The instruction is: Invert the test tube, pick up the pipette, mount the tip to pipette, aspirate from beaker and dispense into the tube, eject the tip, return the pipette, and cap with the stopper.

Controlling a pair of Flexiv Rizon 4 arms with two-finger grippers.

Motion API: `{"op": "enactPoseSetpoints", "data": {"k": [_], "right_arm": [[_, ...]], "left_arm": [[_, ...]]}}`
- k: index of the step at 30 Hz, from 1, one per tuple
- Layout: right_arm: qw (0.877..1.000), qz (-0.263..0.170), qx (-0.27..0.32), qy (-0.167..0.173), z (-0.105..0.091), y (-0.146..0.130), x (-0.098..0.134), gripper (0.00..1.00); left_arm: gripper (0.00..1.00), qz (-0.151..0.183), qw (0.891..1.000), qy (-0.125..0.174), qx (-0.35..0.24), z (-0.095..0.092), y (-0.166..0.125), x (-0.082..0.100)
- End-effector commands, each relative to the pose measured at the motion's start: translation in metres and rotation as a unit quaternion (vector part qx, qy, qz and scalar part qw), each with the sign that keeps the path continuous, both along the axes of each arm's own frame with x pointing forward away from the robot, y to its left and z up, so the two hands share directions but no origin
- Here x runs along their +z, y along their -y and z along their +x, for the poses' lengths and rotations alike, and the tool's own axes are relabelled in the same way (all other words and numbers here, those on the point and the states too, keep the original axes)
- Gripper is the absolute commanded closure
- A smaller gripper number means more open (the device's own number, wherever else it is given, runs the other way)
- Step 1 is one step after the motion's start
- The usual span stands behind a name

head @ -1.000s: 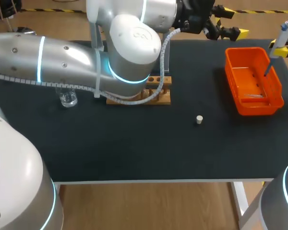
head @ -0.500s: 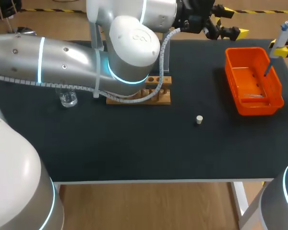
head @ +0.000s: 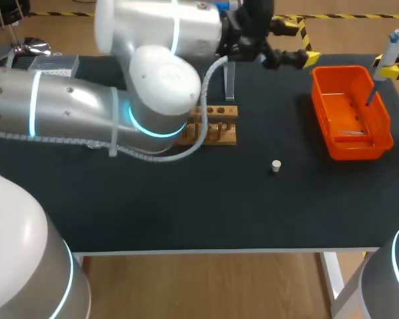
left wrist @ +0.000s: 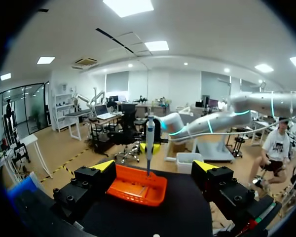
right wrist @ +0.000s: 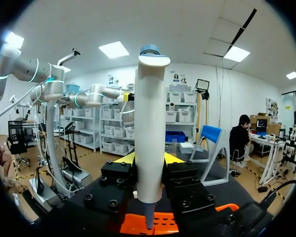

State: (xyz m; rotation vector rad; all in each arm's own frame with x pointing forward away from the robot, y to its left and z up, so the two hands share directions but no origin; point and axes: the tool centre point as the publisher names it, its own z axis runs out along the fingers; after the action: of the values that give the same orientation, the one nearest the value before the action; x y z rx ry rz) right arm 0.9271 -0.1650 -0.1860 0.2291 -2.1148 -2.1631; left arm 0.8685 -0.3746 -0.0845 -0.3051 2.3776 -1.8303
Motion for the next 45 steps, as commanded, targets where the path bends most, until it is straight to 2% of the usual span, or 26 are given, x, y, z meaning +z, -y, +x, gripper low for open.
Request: {"op": "enactPoseSetpoints", "data": {"k": [1, 8, 15, 22, 29, 38, 45], "right_arm": [[1.0, -0.002, -0.001, 0.0, -0.001, 0.0, 0.001, 1.0], [1.0, -0.002, -0.001, 0.0, -0.001, 0.0, 0.001, 1.0], [1.0, -0.002, -0.001, 0.0, -0.001, 0.0, 0.001, 1.0], [1.0, -0.002, -0.001, 0.0, -0.001, 0.0, 0.001, 1.0], [1.0, -0.002, -0.001, 0.0, -0.001, 0.0, 0.001, 1.0], [1.0, -0.002, -0.001, 0.0, -0.001, 0.0, 0.001, 1.0], [1.0, -0.002, -0.001, 0.0, -0.001, 0.0, 0.001, 1.0]], "left_arm": [[0.0, -0.056, 0.998, 0.014, -0.009, -0.004, -0.033, -0.013], [0.0, -0.069, 0.997, 0.018, -0.017, -0.003, -0.065, -0.033], [0.0, -0.079, 0.997, 0.019, -0.014, -0.003, -0.081, -0.041], [0.0, -0.09, 0.994, 0.035, -0.042, -0.006, -0.085, -0.041], [0.0, -0.088, 0.995, 0.027, -0.025, -0.014, -0.086, -0.041], [0.0, -0.103, 0.994, 0.043, 0.001, -0.029, -0.086, -0.041], [0.0, -0.108, 0.993, 0.039, 0.001, -0.031, -0.082, -0.044]]}}
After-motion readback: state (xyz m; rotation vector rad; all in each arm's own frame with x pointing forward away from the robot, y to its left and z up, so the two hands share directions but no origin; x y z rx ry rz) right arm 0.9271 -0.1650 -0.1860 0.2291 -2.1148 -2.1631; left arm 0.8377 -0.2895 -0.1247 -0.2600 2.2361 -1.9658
